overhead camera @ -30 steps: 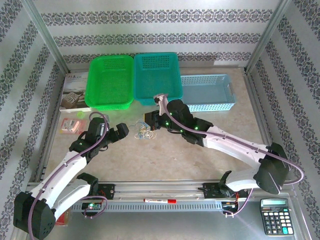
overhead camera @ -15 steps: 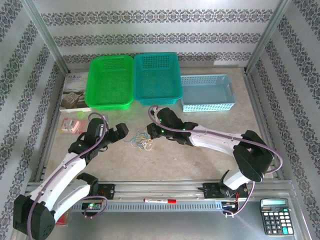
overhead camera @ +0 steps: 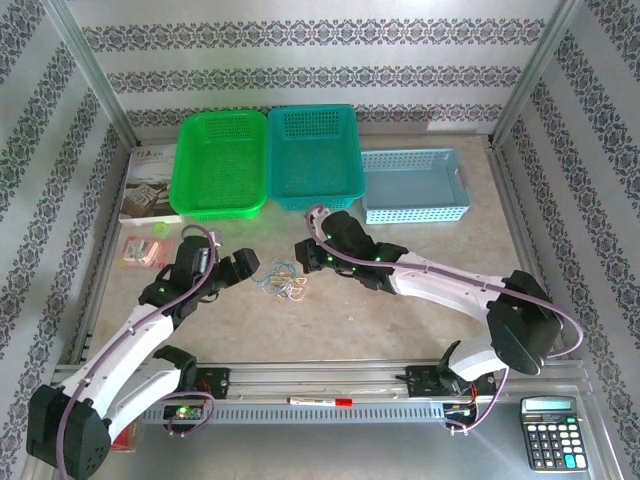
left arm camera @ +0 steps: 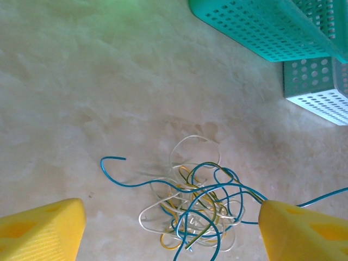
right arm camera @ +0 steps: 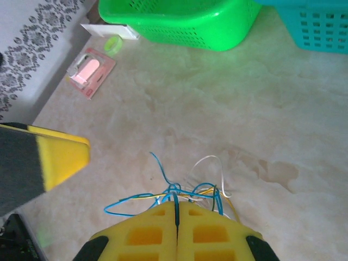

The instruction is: Untangle the cables

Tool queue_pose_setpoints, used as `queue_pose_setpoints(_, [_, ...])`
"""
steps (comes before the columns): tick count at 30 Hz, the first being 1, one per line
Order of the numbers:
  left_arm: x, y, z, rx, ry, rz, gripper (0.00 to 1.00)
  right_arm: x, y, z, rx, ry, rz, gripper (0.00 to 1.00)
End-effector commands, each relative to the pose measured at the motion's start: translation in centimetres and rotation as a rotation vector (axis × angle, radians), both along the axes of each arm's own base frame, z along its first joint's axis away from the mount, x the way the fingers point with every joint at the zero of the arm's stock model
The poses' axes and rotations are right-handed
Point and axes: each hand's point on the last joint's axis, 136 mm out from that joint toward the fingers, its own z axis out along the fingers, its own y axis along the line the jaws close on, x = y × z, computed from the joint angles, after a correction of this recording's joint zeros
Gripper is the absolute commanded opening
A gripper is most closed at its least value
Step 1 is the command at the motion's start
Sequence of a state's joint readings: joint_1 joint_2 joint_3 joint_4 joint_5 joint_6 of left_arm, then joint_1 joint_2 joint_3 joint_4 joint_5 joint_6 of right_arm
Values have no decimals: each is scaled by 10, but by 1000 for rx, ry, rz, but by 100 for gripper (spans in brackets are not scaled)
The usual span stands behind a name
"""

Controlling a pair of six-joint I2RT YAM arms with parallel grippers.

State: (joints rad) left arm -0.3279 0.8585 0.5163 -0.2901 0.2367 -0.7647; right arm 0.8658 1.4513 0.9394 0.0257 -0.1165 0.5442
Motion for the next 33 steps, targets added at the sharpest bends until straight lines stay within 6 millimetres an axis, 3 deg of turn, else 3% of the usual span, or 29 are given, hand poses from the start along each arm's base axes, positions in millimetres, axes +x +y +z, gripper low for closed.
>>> queue_pose_setpoints(1, [4, -20, 10, -48, -41, -86, 77, 3, -1, 20, 19, -46, 3, 0])
queue_pose_setpoints(8, [3, -43, 7, 5, -63, -196, 68, 4, 6, 40, 53, -65, 24, 0])
queue_pose_setpoints(17, [10, -63, -2, 124, -127, -280, 68, 4, 15, 68, 113, -81, 48, 0])
queue_pose_setpoints(21, [18, -71, -11, 161, -128, -301, 68, 5, 17, 71, 122, -80, 47, 0])
queue_pose_setpoints(24, [21, -74, -26, 192, -96, -311, 61, 5, 20, 83, 147, -88, 58, 0])
queue_pose_setpoints(28, [18, -74, -47, 219, -52, -323, 56, 3, 23, 125, 216, -129, 80, 0])
queue_pose_setpoints(33, [10, -67, -63, 231, -28, -307, 56, 0, 12, 200, 335, -228, 77, 0])
